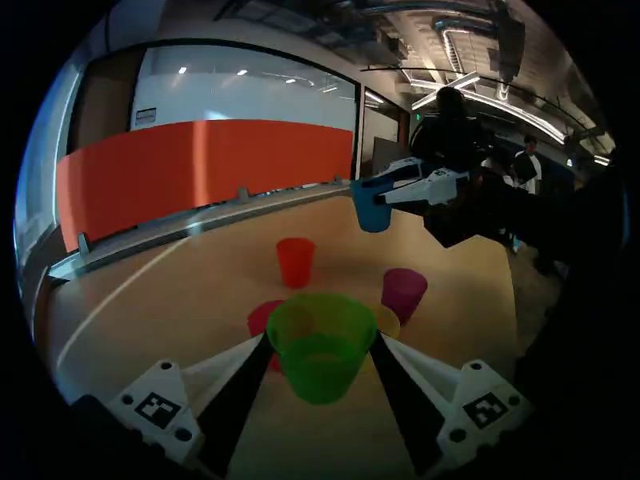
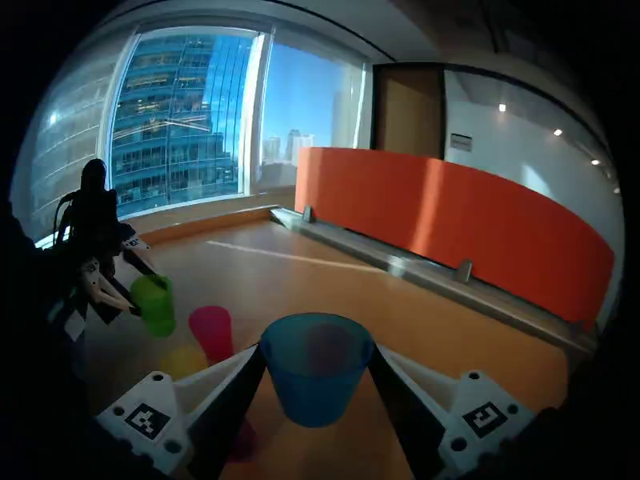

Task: Pour water

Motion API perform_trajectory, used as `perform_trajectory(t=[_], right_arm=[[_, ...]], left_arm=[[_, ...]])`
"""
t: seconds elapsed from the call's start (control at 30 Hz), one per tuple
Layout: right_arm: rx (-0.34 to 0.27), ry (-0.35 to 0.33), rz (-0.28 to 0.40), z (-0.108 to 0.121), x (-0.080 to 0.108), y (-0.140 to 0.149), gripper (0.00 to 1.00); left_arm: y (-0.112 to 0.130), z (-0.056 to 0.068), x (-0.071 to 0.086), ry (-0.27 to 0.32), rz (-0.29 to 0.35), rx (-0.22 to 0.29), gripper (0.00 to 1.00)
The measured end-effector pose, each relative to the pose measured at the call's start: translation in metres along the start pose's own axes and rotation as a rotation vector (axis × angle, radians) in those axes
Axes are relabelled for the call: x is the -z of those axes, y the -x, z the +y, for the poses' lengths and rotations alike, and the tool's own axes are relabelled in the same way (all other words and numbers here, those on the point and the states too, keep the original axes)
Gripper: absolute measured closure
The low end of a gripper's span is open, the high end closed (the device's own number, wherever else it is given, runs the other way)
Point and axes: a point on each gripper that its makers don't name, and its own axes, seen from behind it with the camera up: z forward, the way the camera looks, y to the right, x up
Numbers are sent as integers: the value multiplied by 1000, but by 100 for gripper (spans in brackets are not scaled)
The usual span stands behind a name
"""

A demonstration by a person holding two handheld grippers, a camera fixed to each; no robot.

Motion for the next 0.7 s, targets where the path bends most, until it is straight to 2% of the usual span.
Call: perform_trajectory(t=[0.27,0.7], right_arm=[[-6,-9,-35,4,-12,16,8],[-2,-29,-94,5,-31,41,8]], left_arm=[[21,5,-10,43,-68,-23,14],[38,14,-22,126,-134,-52,14]])
